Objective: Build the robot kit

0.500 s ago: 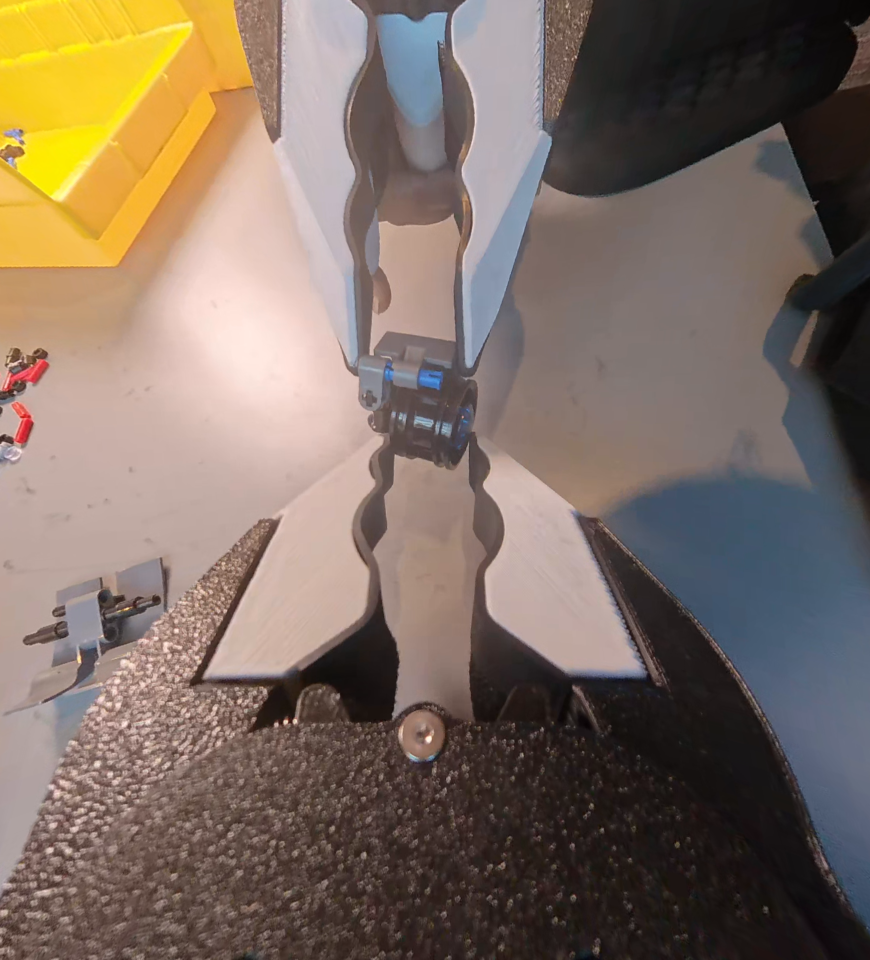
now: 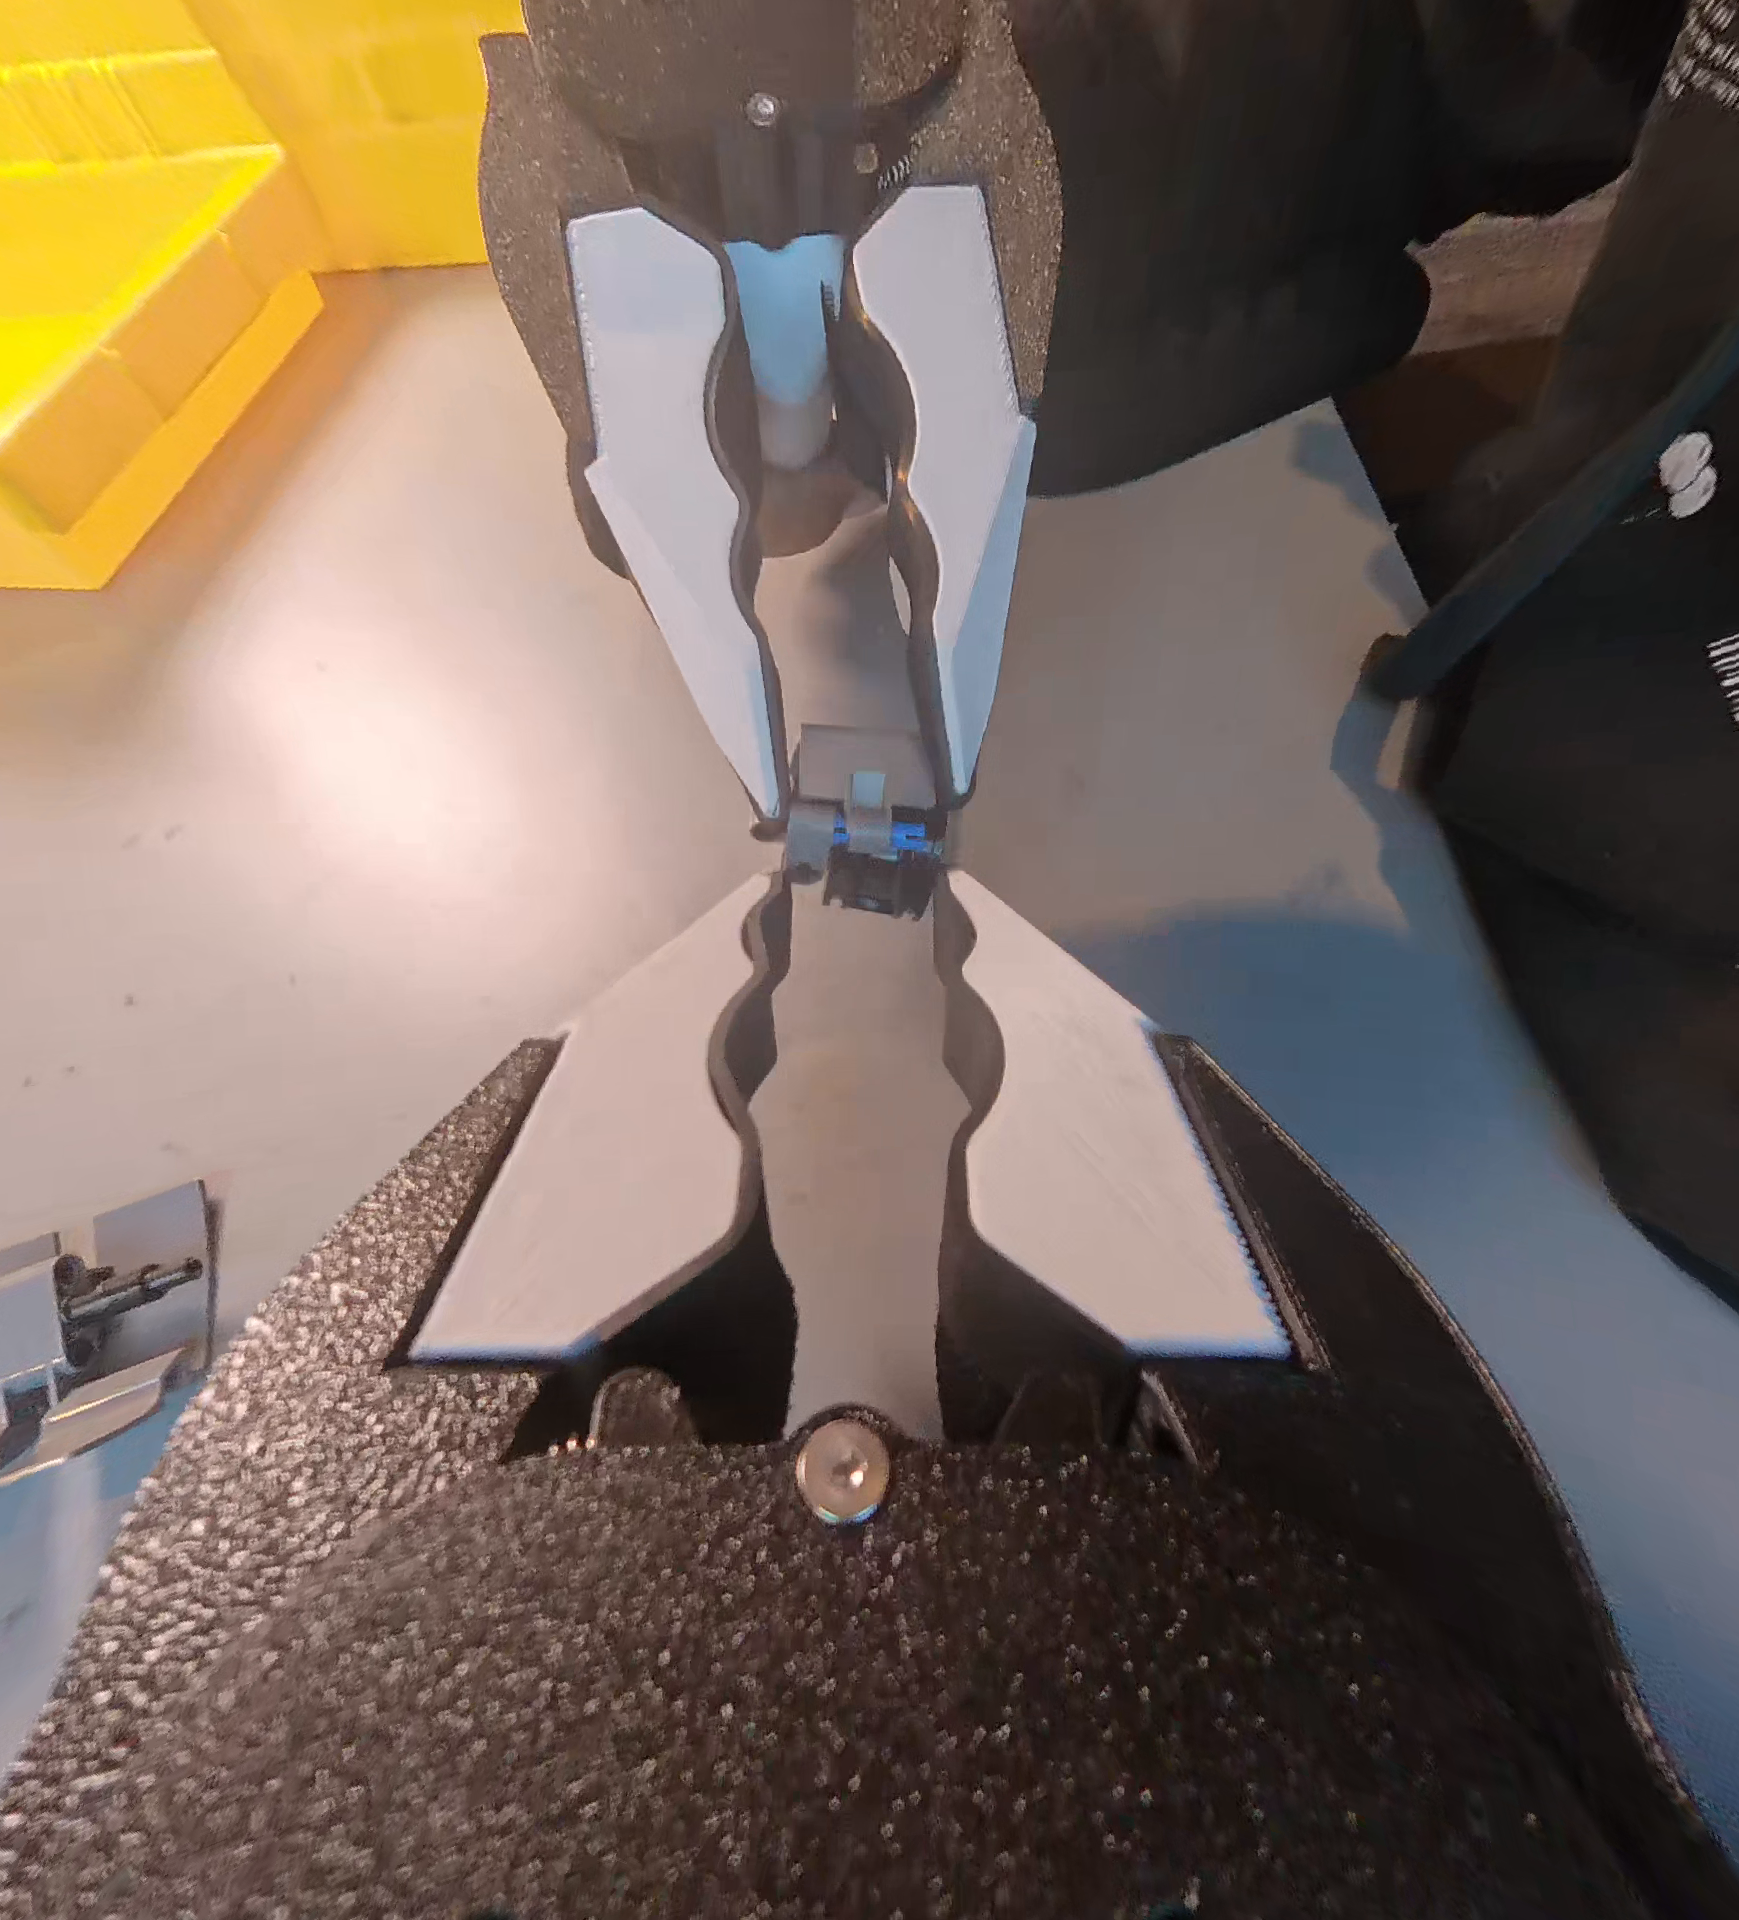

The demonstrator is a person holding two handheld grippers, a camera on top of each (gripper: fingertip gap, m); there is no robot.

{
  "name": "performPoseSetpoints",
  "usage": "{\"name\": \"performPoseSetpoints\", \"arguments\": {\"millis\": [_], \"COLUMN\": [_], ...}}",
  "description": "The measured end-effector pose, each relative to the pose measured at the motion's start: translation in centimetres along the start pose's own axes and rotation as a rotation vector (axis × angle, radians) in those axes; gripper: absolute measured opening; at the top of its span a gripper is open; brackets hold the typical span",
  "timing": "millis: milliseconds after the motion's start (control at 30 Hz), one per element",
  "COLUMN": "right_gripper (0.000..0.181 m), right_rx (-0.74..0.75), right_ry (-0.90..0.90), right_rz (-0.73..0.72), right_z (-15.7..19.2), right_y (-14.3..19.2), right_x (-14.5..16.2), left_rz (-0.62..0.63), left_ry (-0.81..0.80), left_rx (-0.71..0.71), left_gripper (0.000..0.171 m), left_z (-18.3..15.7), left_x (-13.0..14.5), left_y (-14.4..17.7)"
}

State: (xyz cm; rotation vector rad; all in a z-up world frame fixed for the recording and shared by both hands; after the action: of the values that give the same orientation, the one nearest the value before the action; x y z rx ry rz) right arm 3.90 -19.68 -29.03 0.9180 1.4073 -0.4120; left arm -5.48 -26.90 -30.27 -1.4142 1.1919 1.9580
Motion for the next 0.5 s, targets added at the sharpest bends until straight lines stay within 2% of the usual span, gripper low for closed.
{"name": "performPoseSetpoints", "arguments": {"millis": [67, 100, 133, 167, 200, 267, 333, 433, 500], "right_gripper": [0.024, 0.023, 0.000, 0.000, 0.000, 0.000, 0.000, 0.000, 0.001], "right_rx": [-0.002, -0.027, 0.029, 0.058, 0.069, 0.049, 0.105, 0.158, 0.190], "right_ry": [0.003, -0.006, 0.004, 0.034, 0.085, 0.020, 0.015, 0.028, 0.014], "right_rz": [0.004, -0.001, -0.041, 0.016, 0.068, 0.009, -0.045, -0.053, -0.045], "right_z": [0.1, 0.4, 0.0, -0.3, -0.6, -0.9, -1.8, -2.5, -3.1], "right_y": [-0.2, -0.3, -0.4, -0.6, -0.6, 0.0, 1.2, 2.0, 1.9], "right_x": [0.2, 0.2, -0.1, 0.5, 1.1, 0.7, -0.2, -0.4, 0.0], "left_rz": [0.020, 0.024, -0.003, -0.054, -0.053, 0.045, 0.094, 0.091, 0.083], "left_ry": [-0.043, -0.053, -0.062, -0.047, -0.071, -0.111, -0.046, 0.012, 0.077], "left_rx": [-0.019, -0.024, 0.031, 0.077, 0.085, 0.060, 0.031, -0.070, -0.161], "left_gripper": [0.025, 0.004, 0.000, 0.000, 0.000, 0.000, 0.000, 0.001, 0.010], "left_z": [-0.1, -0.1, -0.8, -1.5, -2.0, -1.9, -0.8, 1.7, 3.5], "left_x": [0.2, 0.2, 0.0, -0.8, -1.3, -0.7, 0.6, 1.1, 1.3], "left_y": [-0.1, -0.1, -0.3, -0.6, -0.9, -1.2, -0.4, 1.5, 2.7]}}
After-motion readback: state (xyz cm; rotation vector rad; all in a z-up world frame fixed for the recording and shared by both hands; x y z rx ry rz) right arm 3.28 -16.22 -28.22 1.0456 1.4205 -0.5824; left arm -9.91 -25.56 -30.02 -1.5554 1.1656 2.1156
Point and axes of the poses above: each gripper's, where its closed fingertips meet, y back along the fingers, x out of its underside, z = x × y across the jaws, the point moved 7 cm from there along y, back along the fingers, and after that the axes turned 7 degrees about -z, right-handed, at the moved point
